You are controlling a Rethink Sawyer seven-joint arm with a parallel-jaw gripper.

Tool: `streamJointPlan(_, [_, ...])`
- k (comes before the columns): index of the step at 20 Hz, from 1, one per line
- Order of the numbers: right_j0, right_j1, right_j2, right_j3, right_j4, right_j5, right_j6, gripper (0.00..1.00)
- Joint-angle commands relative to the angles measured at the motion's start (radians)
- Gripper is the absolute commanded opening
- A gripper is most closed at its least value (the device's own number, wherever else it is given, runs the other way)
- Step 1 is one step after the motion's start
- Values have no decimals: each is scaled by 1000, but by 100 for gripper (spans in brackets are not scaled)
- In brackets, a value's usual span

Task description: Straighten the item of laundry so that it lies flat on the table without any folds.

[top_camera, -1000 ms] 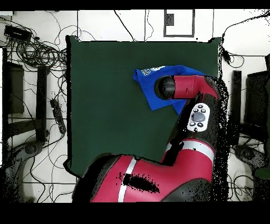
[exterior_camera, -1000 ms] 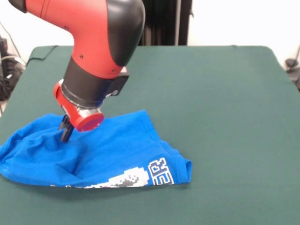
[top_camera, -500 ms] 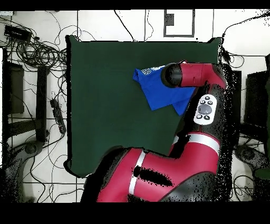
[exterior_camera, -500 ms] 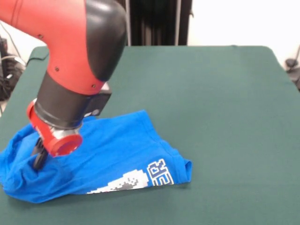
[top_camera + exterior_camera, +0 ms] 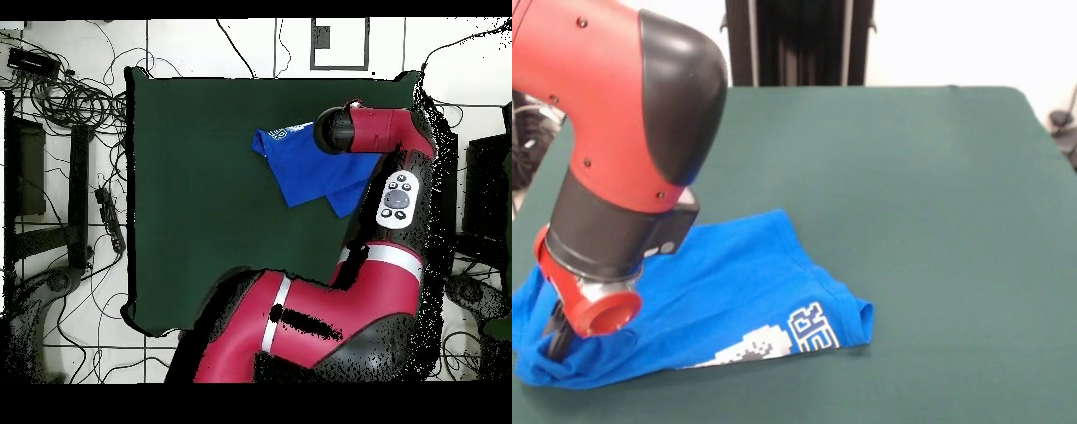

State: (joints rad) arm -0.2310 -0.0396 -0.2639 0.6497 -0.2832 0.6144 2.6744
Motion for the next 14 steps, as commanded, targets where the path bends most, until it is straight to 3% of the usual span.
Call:
streamJointPlan(1, [-7,86,236,-106,72,141,-223,0])
streamJointPlan(9, [-41,102,339,-106,115,56,-193,0])
streamJointPlan(14, [-32,107,339,-130,94,77,-192,0])
